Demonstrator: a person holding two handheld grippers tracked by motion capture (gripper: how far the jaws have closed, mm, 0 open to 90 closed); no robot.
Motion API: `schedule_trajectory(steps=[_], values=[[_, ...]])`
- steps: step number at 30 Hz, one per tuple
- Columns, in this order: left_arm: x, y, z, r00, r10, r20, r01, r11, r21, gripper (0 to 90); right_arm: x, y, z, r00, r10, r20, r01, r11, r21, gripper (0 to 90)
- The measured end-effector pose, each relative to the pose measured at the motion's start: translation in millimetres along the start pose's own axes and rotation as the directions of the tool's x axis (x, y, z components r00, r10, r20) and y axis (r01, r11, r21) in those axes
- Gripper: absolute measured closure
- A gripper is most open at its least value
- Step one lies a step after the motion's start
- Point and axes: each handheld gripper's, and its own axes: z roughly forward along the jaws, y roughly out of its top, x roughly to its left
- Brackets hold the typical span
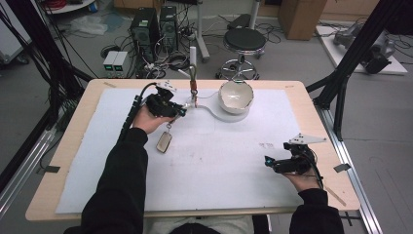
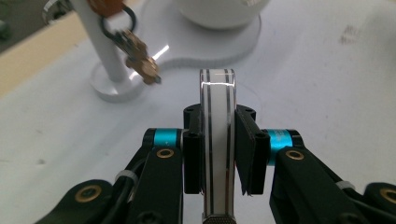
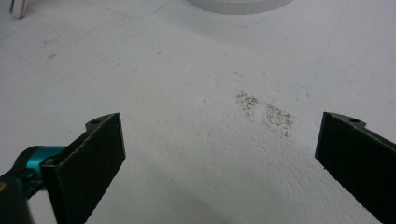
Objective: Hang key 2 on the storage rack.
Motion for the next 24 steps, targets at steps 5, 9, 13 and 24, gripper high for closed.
schedule_trajectory(steps=[5,9,13,24], values=[[10.3,14.4,-28.4,0.9974,-0.021,-0.068,0.016,0.9975,-0.068,74.3,3.5,1.8,4.5,0.9999,-0.007,-0.009,0.007,0.9999,0.011,0.6],[13.2,27.7,-43.5,0.9949,-0.012,-0.1,0.0,0.993,-0.118,74.3,4.3,2.7,5.8,0.9999,-0.012,-0.011,0.012,0.9999,0.009,0.6],[20.2,40.8,-54.1,0.9909,-0.039,-0.129,0.02,0.9888,-0.148,74.3,4.9,2.2,5.8,0.9999,-0.011,-0.01,0.011,0.9999,0.011,0.6],[41.4,66.7,-63.7,0.9813,-0.061,-0.182,0.026,0.9816,-0.189,74.3,9.1,3.4,7.4,0.9996,-0.019,-0.023,0.019,0.9997,0.016,0.6]])
